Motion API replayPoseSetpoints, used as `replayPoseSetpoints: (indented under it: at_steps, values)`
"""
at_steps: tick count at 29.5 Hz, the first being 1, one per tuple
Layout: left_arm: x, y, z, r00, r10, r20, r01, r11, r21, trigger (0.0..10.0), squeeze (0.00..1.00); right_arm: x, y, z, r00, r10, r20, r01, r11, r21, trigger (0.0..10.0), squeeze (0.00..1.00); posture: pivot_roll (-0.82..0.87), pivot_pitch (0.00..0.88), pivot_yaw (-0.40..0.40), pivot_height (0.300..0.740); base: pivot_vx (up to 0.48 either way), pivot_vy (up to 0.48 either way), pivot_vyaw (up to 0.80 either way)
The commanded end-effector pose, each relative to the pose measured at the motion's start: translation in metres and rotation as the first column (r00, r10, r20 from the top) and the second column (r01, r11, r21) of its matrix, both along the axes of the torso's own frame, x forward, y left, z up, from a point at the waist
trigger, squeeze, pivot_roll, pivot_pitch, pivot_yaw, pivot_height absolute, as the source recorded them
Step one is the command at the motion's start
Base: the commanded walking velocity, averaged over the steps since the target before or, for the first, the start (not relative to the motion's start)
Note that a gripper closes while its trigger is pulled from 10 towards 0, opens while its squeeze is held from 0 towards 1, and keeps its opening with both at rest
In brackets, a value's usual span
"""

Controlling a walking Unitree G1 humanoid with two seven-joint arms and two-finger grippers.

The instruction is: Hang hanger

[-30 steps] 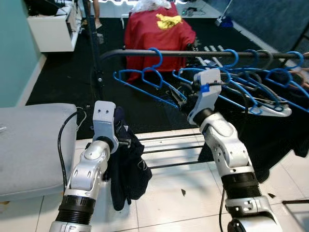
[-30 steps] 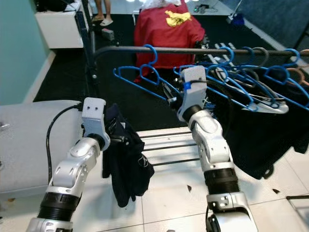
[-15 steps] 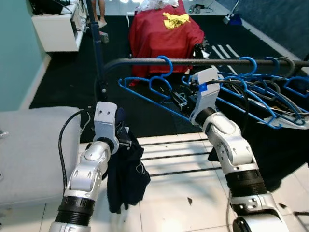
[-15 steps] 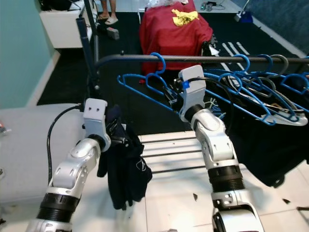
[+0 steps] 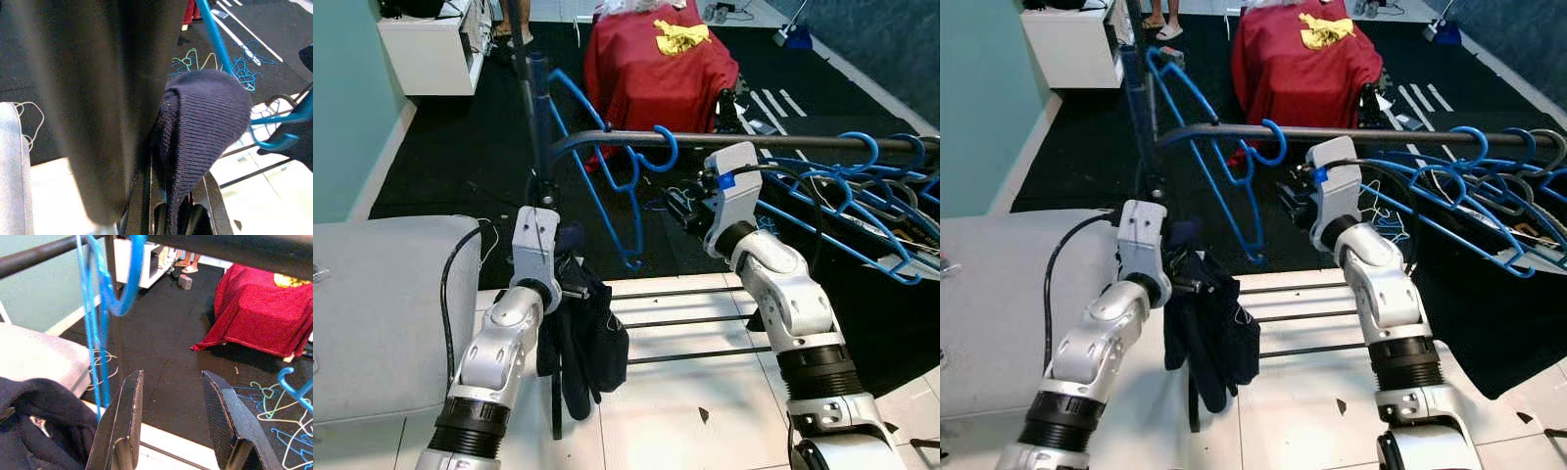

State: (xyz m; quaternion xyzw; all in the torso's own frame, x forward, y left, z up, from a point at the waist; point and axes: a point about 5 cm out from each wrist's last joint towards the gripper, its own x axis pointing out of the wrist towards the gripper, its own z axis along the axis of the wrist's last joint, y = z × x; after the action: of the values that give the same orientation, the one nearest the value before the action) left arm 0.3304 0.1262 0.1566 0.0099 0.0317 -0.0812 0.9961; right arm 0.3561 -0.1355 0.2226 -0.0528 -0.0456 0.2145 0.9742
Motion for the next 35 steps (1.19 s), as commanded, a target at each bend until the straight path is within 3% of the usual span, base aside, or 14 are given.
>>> replayPoseSetpoints:
  at_steps: [1, 13, 14, 17, 18, 19, 29, 30, 35]
  values:
    - [0.000, 0.004, 0.007, 0.999, 0.007, 0.040, -0.008, 1.000, 0.017, 10.0, 0.00, -0.001, -0.003, -0.009, 0.999, 0.002, -0.046, -0.001, 1.000, 0.019, 10.0, 0.00, -0.05, 0.102, -0.047, 0.740, 0.000, 0.000, 0.00]
    - [-0.002, 0.003, 0.008, 0.999, -0.004, 0.040, 0.003, 1.000, 0.019, 10.0, 0.00, -0.001, -0.005, -0.010, 0.999, -0.006, -0.047, 0.006, 1.000, -0.002, 10.0, 0.00, -0.04, 0.107, -0.040, 0.740, 0.000, 0.000, 0.00]
    - [-0.002, 0.002, 0.007, 0.999, -0.009, 0.038, 0.008, 1.000, 0.020, 10.0, 0.00, -0.002, -0.005, -0.010, 0.999, -0.007, -0.045, 0.007, 1.000, 0.006, 10.0, 0.47, -0.04, 0.107, -0.040, 0.740, 0.000, 0.000, 0.00]
    - [-0.002, 0.002, 0.006, 0.999, -0.013, 0.035, 0.012, 1.000, 0.020, 10.0, 0.00, -0.003, -0.004, -0.010, 0.999, -0.007, -0.045, 0.007, 1.000, 0.015, 10.0, 0.47, -0.04, 0.107, -0.040, 0.740, 0.000, 0.000, 0.00]
    - [-0.002, 0.002, 0.006, 0.999, -0.015, 0.033, 0.015, 1.000, 0.022, 10.0, 0.00, -0.004, -0.004, -0.011, 0.999, -0.006, -0.046, 0.007, 1.000, 0.021, 10.0, 0.84, -0.04, 0.113, -0.033, 0.740, 0.000, 0.000, 0.00]
    - [-0.002, 0.002, 0.006, 0.999, -0.017, 0.032, 0.016, 1.000, 0.024, 10.0, 0.00, -0.004, -0.005, -0.011, 0.999, -0.008, -0.048, 0.009, 1.000, 0.024, 10.0, 1.00, -0.05, 0.115, -0.033, 0.740, 0.000, 0.000, 0.00]
    - [-0.001, 0.001, 0.007, 0.999, -0.018, 0.030, 0.018, 1.000, 0.025, 10.0, 0.00, 0.001, -0.007, -0.009, 0.998, -0.021, -0.051, 0.020, 1.000, -0.021, 10.0, 0.95, -0.05, 0.126, -0.035, 0.740, 0.000, 0.000, 0.00]
    - [-0.001, 0.001, 0.007, 0.999, -0.019, 0.030, 0.018, 1.000, 0.025, 10.0, 0.00, 0.003, -0.006, -0.009, 0.998, -0.020, -0.051, 0.019, 0.999, -0.027, 10.0, 0.00, -0.05, 0.125, -0.033, 0.740, 0.000, 0.000, 0.00]
    - [0.000, 0.002, 0.007, 0.999, -0.019, 0.030, 0.018, 1.000, 0.024, 10.0, 0.00, 0.008, -0.004, -0.008, 0.998, -0.007, -0.058, 0.005, 0.999, -0.031, 10.0, 0.00, -0.05, 0.130, -0.034, 0.740, 0.000, 0.000, 0.00]
